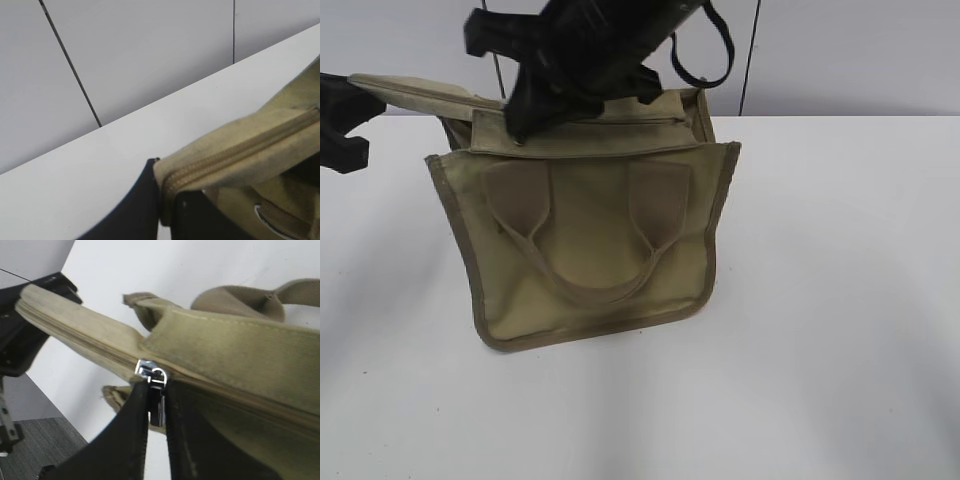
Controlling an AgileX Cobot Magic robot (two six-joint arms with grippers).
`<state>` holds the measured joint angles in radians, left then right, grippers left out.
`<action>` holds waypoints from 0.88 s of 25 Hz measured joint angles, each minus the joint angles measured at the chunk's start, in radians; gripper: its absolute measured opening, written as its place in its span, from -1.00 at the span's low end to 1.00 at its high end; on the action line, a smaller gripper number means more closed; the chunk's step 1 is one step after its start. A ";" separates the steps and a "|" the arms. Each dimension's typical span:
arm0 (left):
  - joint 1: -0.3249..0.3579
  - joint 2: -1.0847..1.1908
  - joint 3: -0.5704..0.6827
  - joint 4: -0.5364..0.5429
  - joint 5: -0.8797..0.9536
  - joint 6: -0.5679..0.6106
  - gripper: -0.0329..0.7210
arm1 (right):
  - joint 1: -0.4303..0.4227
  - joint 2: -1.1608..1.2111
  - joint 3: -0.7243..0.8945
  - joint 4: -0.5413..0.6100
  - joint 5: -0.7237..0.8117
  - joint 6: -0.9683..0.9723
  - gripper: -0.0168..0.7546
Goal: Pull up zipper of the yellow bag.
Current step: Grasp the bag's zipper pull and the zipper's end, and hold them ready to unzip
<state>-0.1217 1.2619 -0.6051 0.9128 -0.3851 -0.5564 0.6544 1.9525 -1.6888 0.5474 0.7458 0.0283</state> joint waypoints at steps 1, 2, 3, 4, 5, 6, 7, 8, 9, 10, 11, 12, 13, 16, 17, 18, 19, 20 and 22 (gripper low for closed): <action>0.000 0.000 0.000 0.000 0.004 -0.001 -0.90 | -0.013 0.000 -0.001 -0.019 0.022 0.000 -0.79; 0.000 0.000 0.000 0.000 0.007 -0.001 -0.90 | -0.026 0.000 -0.001 -0.048 0.051 0.000 -0.79; 0.000 0.000 0.000 0.000 0.010 -0.002 -0.90 | -0.038 -0.001 -0.001 -0.074 0.081 0.000 -0.79; 0.000 0.000 0.000 0.000 0.014 -0.003 -0.90 | -0.051 -0.002 -0.001 -0.110 0.111 0.000 -0.79; 0.000 0.000 0.000 -0.002 0.017 -0.004 -0.90 | -0.061 -0.006 -0.001 -0.149 0.136 0.000 -0.79; 0.000 0.000 0.000 -0.003 0.021 -0.004 -0.90 | -0.071 -0.012 -0.001 -0.183 0.161 0.000 -0.79; 0.000 0.000 0.000 -0.003 0.023 -0.004 -0.90 | -0.082 -0.018 -0.002 -0.219 0.183 0.000 -0.80; 0.000 0.000 0.000 -0.003 0.023 -0.004 -0.90 | -0.092 -0.025 -0.003 -0.251 0.202 0.000 -0.80; 0.000 0.000 0.000 -0.003 0.024 -0.004 -0.90 | -0.101 -0.032 -0.004 -0.281 0.225 0.000 -0.80; 0.000 0.000 0.000 -0.003 0.024 -0.004 -0.90 | -0.111 -0.038 -0.006 -0.301 0.252 0.000 -0.80; 0.000 0.000 0.000 -0.004 0.024 -0.004 -0.90 | -0.123 -0.041 -0.008 -0.324 0.279 0.000 -0.80; 0.000 0.000 0.000 -0.004 0.025 -0.004 -0.90 | -0.132 -0.044 -0.008 -0.342 0.301 0.000 -0.80; 0.000 0.000 0.000 -0.004 0.025 -0.004 -0.90 | -0.140 -0.045 -0.008 -0.355 0.319 -0.001 -0.80; 0.000 0.000 0.000 -0.002 0.020 -0.004 -0.90 | -0.152 -0.045 -0.009 -0.367 0.352 -0.009 -0.80; 0.000 0.000 0.000 -0.002 0.020 -0.004 -0.90 | -0.152 -0.045 -0.009 -0.370 0.357 -0.011 -0.80; 0.000 0.000 0.000 -0.001 0.021 -0.004 -0.90 | -0.152 -0.045 -0.009 -0.381 0.362 -0.013 -0.80; 0.000 0.000 0.000 -0.001 0.024 -0.004 -0.90 | -0.152 -0.045 -0.009 -0.381 0.364 -0.014 -0.80; 0.000 0.000 0.000 -0.002 0.029 -0.004 -0.90 | -0.152 -0.047 -0.009 -0.381 0.367 -0.015 -0.80; 0.000 0.000 0.000 -0.016 0.046 -0.004 -0.85 | -0.152 -0.050 -0.009 -0.379 0.366 -0.019 -0.72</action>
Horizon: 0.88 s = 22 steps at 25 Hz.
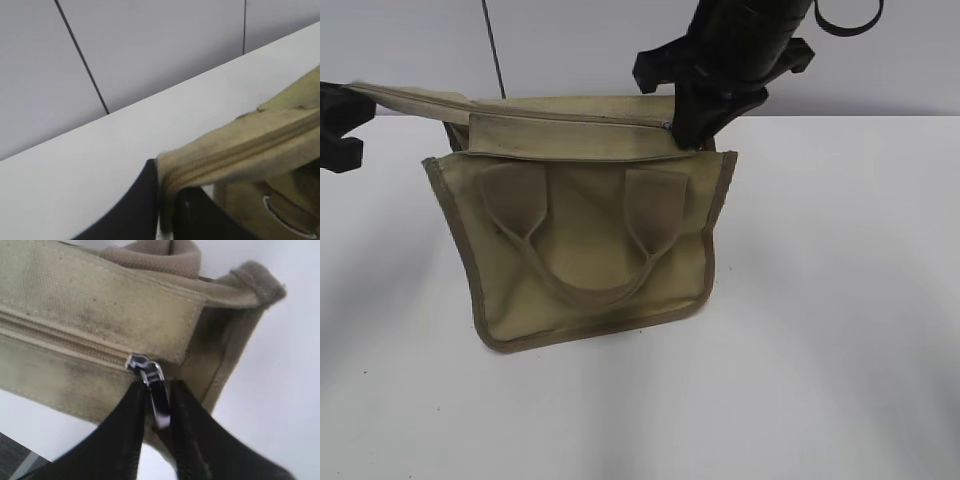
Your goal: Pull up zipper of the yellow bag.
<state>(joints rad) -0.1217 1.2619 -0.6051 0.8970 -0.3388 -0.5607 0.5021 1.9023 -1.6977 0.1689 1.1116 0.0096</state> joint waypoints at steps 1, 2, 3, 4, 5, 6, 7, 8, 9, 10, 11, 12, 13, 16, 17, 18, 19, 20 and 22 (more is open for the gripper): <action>0.000 0.000 0.000 -0.018 0.026 0.000 -0.77 | -0.001 -0.003 0.000 -0.006 0.002 -0.002 -0.59; 0.002 0.000 0.000 -0.043 0.064 -0.003 -0.62 | -0.004 -0.009 0.000 -0.018 0.013 -0.010 -0.40; 0.003 0.000 0.000 -0.069 0.099 -0.004 -0.46 | -0.006 -0.014 0.000 -0.028 0.014 -0.017 -0.15; 0.004 0.000 0.000 -0.093 0.146 -0.005 -0.22 | -0.007 -0.023 0.000 -0.031 0.014 -0.027 0.05; 0.004 0.000 0.000 -0.130 0.198 -0.007 0.02 | -0.007 -0.034 0.000 -0.031 0.014 -0.037 0.29; 0.000 0.000 0.000 -0.173 0.248 -0.009 0.23 | -0.009 -0.044 0.000 -0.031 0.013 -0.045 0.47; -0.009 0.000 0.000 -0.219 0.317 -0.009 0.36 | -0.009 -0.058 0.000 -0.031 0.012 -0.051 0.58; -0.023 0.000 0.000 -0.261 0.393 -0.010 0.46 | -0.009 -0.072 0.000 -0.031 0.007 -0.054 0.62; -0.043 0.000 0.000 -0.300 0.470 -0.011 0.50 | -0.009 -0.088 0.000 -0.031 0.004 -0.056 0.64; -0.062 0.000 0.000 -0.337 0.534 -0.011 0.51 | -0.009 -0.100 0.000 -0.031 0.002 -0.060 0.64; -0.090 0.000 0.000 -0.367 0.608 -0.009 0.50 | -0.009 -0.115 0.000 -0.031 0.002 -0.065 0.63; -0.119 0.000 0.000 -0.407 0.677 0.015 0.47 | -0.009 -0.129 0.000 -0.031 0.003 -0.068 0.61; -0.150 0.000 0.000 -0.452 0.742 0.054 0.44 | -0.009 -0.142 0.000 -0.031 0.005 -0.076 0.60; -0.226 -0.003 0.000 -0.592 0.892 0.211 0.34 | -0.009 -0.191 0.002 -0.033 0.036 -0.093 0.59; -0.242 -0.005 0.000 -0.639 0.930 0.249 0.32 | -0.009 -0.206 0.002 -0.036 0.059 -0.094 0.59; -0.259 -0.012 0.000 -0.672 0.972 0.283 0.32 | -0.009 -0.225 0.002 -0.043 0.076 -0.096 0.59; -0.271 -0.023 0.000 -0.704 1.011 0.308 0.31 | -0.009 -0.247 0.003 -0.051 0.091 -0.097 0.59; -0.279 -0.038 0.000 -0.731 1.048 0.327 0.31 | -0.009 -0.266 0.004 -0.062 0.097 -0.098 0.59; -0.285 -0.079 -0.001 -0.774 1.114 0.346 0.31 | -0.009 -0.323 0.026 -0.076 0.097 -0.101 0.59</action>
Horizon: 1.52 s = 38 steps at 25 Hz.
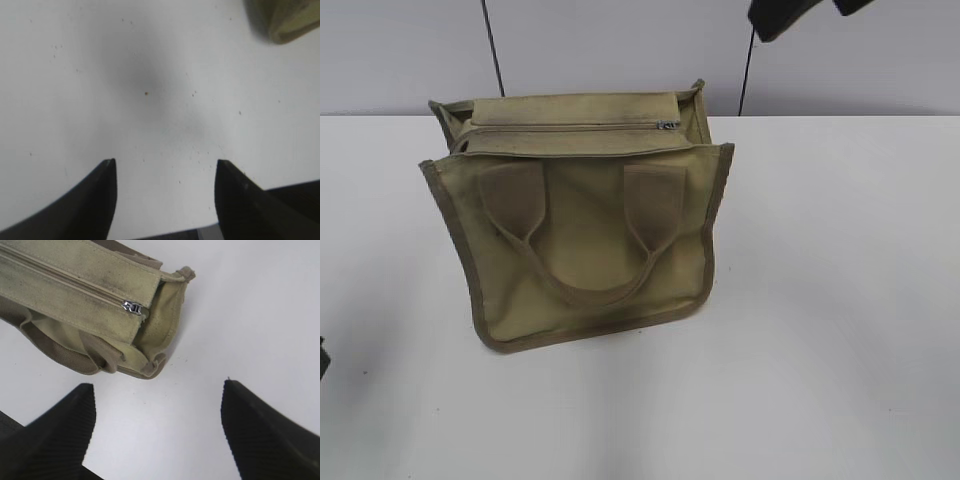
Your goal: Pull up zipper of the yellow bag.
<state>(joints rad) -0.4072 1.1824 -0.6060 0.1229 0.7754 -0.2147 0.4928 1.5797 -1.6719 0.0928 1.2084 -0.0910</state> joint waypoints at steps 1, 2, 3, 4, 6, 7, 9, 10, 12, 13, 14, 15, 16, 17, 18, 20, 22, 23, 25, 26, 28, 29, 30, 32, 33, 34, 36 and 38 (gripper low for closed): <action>0.000 -0.029 0.000 -0.021 0.038 0.004 0.31 | 0.000 -0.035 0.024 -0.004 0.000 -0.002 0.59; 0.000 -0.064 0.000 -0.043 0.070 0.007 0.31 | 0.000 -0.066 0.058 -0.008 0.000 -0.002 0.59; 0.000 -0.096 0.000 -0.059 0.109 0.008 0.31 | 0.000 -0.108 0.094 -0.009 0.000 -0.002 0.59; 0.000 -0.139 0.000 -0.077 0.151 0.010 0.31 | 0.000 -0.155 0.147 -0.009 0.000 0.000 0.59; 0.000 -0.230 0.000 -0.101 0.231 0.010 0.31 | 0.000 -0.251 0.272 -0.009 0.001 0.009 0.59; 0.000 -0.285 0.000 -0.106 0.275 0.010 0.31 | 0.000 -0.309 0.328 -0.009 0.001 0.012 0.59; 0.000 -0.437 0.000 -0.116 0.343 0.010 0.31 | 0.000 -0.423 0.460 -0.010 0.004 0.017 0.59; 0.000 -0.490 -0.001 -0.116 0.375 0.010 0.31 | 0.000 -0.489 0.512 -0.011 0.005 0.019 0.59; 0.000 -0.612 -0.002 -0.123 0.420 0.010 0.31 | 0.000 -0.612 0.620 -0.011 0.007 0.019 0.59; 0.000 -0.675 -0.002 -0.123 0.429 0.010 0.31 | 0.000 -0.680 0.668 -0.011 0.007 0.020 0.59; 0.000 -0.726 -0.002 -0.123 0.435 0.010 0.31 | 0.000 -0.753 0.706 -0.011 0.009 0.020 0.59; 0.000 -0.787 -0.002 -0.128 0.439 0.010 0.31 | 0.000 -0.826 0.749 -0.011 0.010 0.021 0.59; 0.000 -0.846 -0.002 -0.123 0.442 0.016 0.31 | 0.000 -0.892 0.786 -0.011 0.012 0.021 0.59; 0.000 -0.891 -0.002 -0.128 0.442 0.025 0.31 | 0.000 -0.951 0.817 -0.011 0.012 0.021 0.59; 0.000 -0.940 -0.002 -0.130 0.444 0.039 0.31 | 0.000 -1.007 0.852 -0.011 0.012 0.022 0.59; 0.000 -1.022 -0.002 -0.130 0.446 0.081 0.31 | 0.000 -1.103 0.913 -0.011 0.013 0.022 0.59; -0.001 -1.071 -0.002 -0.130 0.446 0.128 0.31 | 0.000 -1.191 0.964 -0.011 0.013 0.022 0.59; -0.001 -1.090 -0.002 -0.130 0.446 0.150 0.31 | 0.000 -1.233 0.992 -0.011 0.013 0.022 0.58; -0.001 -1.104 0.008 -0.130 0.446 0.174 0.31 | 0.000 -1.303 1.043 -0.011 0.013 0.022 0.58; -0.001 -1.104 0.015 -0.130 0.447 0.180 0.31 | 0.000 -1.326 1.071 -0.011 0.013 0.022 0.56; -0.001 -1.104 0.023 -0.132 0.435 0.186 0.31 | 0.000 -1.366 1.119 -0.011 0.013 0.022 0.56; -0.001 -1.104 0.027 -0.133 0.422 0.187 0.31 | 0.000 -1.377 1.141 -0.011 0.014 0.022 0.56; -0.001 -1.104 0.030 -0.134 0.403 0.190 0.31 | 0.000 -1.382 1.152 -0.012 0.017 0.022 0.56; -0.001 -1.104 0.035 -0.134 0.367 0.191 0.31 | 0.000 -1.385 1.153 -0.012 0.018 0.022 0.56; -0.001 -1.104 0.040 -0.134 0.344 0.193 0.31 | 0.000 -1.385 1.155 -0.012 0.013 0.022 0.56; -0.001 -1.104 0.049 -0.134 0.327 0.194 0.31 | 0.000 -1.385 1.162 -0.013 0.001 0.022 0.56; -0.001 -1.104 0.064 -0.135 0.297 0.194 0.31 | 0.000 -1.385 1.175 -0.013 -0.044 0.021 0.56; -0.001 -1.104 0.071 -0.135 0.286 0.194 0.31 | 0.000 -1.385 1.196 -0.018 -0.089 0.020 0.56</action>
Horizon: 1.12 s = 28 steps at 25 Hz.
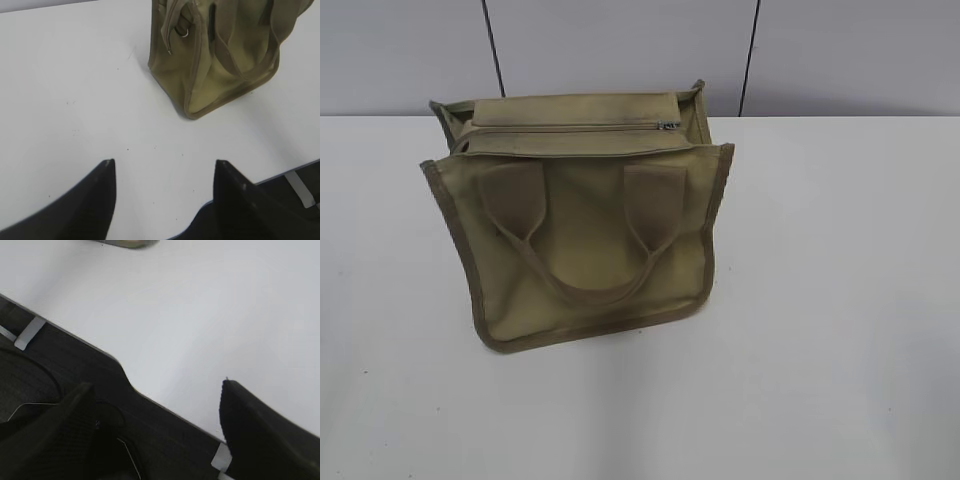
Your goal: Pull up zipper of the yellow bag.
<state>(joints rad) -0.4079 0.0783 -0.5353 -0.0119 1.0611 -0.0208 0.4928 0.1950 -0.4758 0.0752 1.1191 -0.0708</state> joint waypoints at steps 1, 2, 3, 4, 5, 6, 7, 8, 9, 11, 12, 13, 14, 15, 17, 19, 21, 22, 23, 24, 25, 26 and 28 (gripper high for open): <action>0.000 0.000 0.000 0.000 -0.004 0.000 0.31 | 0.000 0.000 0.006 -0.001 -0.005 -0.001 0.56; 0.000 0.000 0.000 0.000 -0.006 0.000 0.31 | 0.000 0.000 0.007 -0.003 -0.010 -0.001 0.56; 0.000 0.000 0.000 0.000 -0.007 0.000 0.31 | 0.000 0.000 0.007 -0.007 -0.014 -0.002 0.56; 0.000 0.000 0.000 -0.001 -0.007 0.000 0.31 | 0.000 0.000 0.007 -0.009 -0.015 -0.002 0.56; 0.000 0.000 0.000 -0.001 -0.007 0.000 0.31 | 0.000 0.000 0.007 -0.011 -0.018 -0.002 0.56; 0.000 0.000 0.000 -0.001 -0.007 0.000 0.31 | 0.000 0.000 0.007 -0.012 -0.019 -0.002 0.56; 0.000 0.000 0.000 -0.002 -0.007 0.000 0.31 | 0.000 0.000 0.007 -0.012 -0.019 -0.003 0.56; 0.000 0.000 0.000 -0.002 -0.007 0.000 0.31 | 0.000 0.000 0.007 -0.012 -0.019 -0.004 0.56; 0.000 0.000 0.000 -0.002 -0.008 0.000 0.31 | 0.000 0.000 0.007 -0.012 -0.020 -0.004 0.56; 0.000 0.000 0.000 -0.002 -0.008 0.000 0.31 | 0.000 0.000 0.007 -0.012 -0.020 -0.005 0.56; 0.000 0.000 0.000 -0.002 -0.008 0.000 0.31 | 0.000 0.000 0.007 -0.012 -0.020 -0.005 0.56; 0.000 0.000 0.000 -0.002 -0.008 0.000 0.31 | 0.000 0.000 0.007 -0.012 -0.020 -0.005 0.56; 0.003 0.000 0.000 -0.002 -0.008 0.000 0.31 | -0.006 0.000 0.007 -0.011 -0.020 -0.005 0.56; 0.017 0.000 0.000 -0.002 -0.008 0.000 0.31 | -0.020 0.000 0.007 -0.010 -0.020 -0.005 0.56; 0.069 0.000 0.000 -0.003 -0.008 0.000 0.31 | -0.071 0.000 0.007 -0.007 -0.021 -0.005 0.56; 0.139 0.000 0.000 -0.003 -0.008 0.000 0.31 | -0.162 0.000 0.007 -0.006 -0.021 -0.005 0.56; 0.219 0.000 0.000 -0.003 -0.008 0.000 0.31 | -0.259 -0.001 0.007 -0.006 -0.022 -0.005 0.56; 0.261 0.000 0.000 -0.003 -0.008 0.000 0.31 | -0.311 -0.005 0.007 -0.006 -0.022 -0.005 0.56; 0.300 -0.001 0.000 -0.003 -0.008 0.000 0.31 | -0.351 -0.013 0.007 -0.006 -0.022 -0.005 0.56; 0.334 -0.007 0.000 -0.003 -0.008 0.000 0.31 | -0.394 -0.026 0.009 -0.006 -0.022 -0.006 0.56; 0.360 -0.018 0.000 -0.003 -0.008 0.000 0.31 | -0.430 -0.044 0.009 -0.006 -0.023 -0.006 0.56; 0.384 -0.029 0.000 -0.003 -0.009 0.000 0.31 | -0.460 -0.062 0.009 -0.006 -0.023 -0.006 0.56; 0.412 -0.060 0.000 -0.003 -0.011 0.000 0.31 | -0.503 -0.111 0.009 -0.006 -0.023 -0.006 0.56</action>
<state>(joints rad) 0.0046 0.0183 -0.5353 -0.0148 1.0497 -0.0208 -0.0100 0.0844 -0.4672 0.0691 1.0961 -0.0772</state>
